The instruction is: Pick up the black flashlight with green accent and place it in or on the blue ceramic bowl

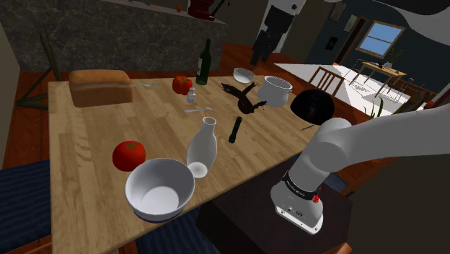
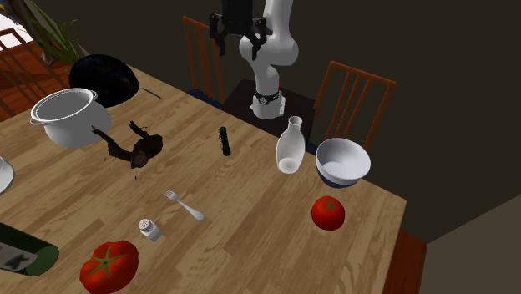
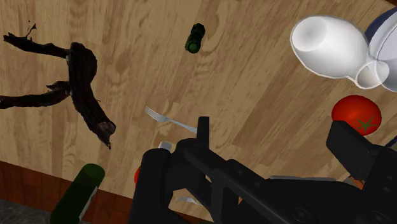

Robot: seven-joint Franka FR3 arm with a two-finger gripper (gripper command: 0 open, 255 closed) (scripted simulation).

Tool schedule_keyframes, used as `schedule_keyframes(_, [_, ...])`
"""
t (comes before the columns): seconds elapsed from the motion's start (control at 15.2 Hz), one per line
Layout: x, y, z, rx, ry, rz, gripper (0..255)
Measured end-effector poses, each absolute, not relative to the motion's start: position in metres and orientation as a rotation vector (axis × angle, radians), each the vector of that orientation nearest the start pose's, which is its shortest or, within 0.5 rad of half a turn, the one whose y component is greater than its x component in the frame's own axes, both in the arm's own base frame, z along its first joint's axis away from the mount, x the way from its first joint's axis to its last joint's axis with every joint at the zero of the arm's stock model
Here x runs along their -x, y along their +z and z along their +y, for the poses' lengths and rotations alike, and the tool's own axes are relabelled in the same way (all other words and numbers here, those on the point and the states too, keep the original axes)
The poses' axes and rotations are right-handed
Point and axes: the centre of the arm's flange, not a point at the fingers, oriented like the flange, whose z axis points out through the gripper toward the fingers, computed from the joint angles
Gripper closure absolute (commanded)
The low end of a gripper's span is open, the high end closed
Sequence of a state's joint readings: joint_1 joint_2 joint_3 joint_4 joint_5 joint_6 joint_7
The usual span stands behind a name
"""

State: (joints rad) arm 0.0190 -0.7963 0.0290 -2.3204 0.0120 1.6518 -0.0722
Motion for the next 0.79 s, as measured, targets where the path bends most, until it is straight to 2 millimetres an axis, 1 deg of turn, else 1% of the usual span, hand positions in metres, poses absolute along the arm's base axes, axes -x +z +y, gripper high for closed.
schedule_keyframes(0.07, [-0.312,0.618,0.019,3.141,-0.201,-0.177,0])
schedule_keyframes(0.2, [-0.312,0.605,0.014,3.141,-0.204,-0.173,0])
schedule_keyframes(0.33, [-0.316,0.580,0.008,3.141,-0.199,-0.166,0])
schedule_keyframes(0.4, [-0.316,0.564,0.002,3.140,-0.190,-0.160,0])
schedule_keyframes(0.46, [-0.319,0.551,0.000,3.141,-0.200,-0.160,0])
schedule_keyframes(0.73, [-0.322,0.503,-0.012,3.143,-0.227,-0.150,0])
schedule_keyframes(0.79, [-0.321,0.491,-0.018,3.143,-0.232,-0.147,0])
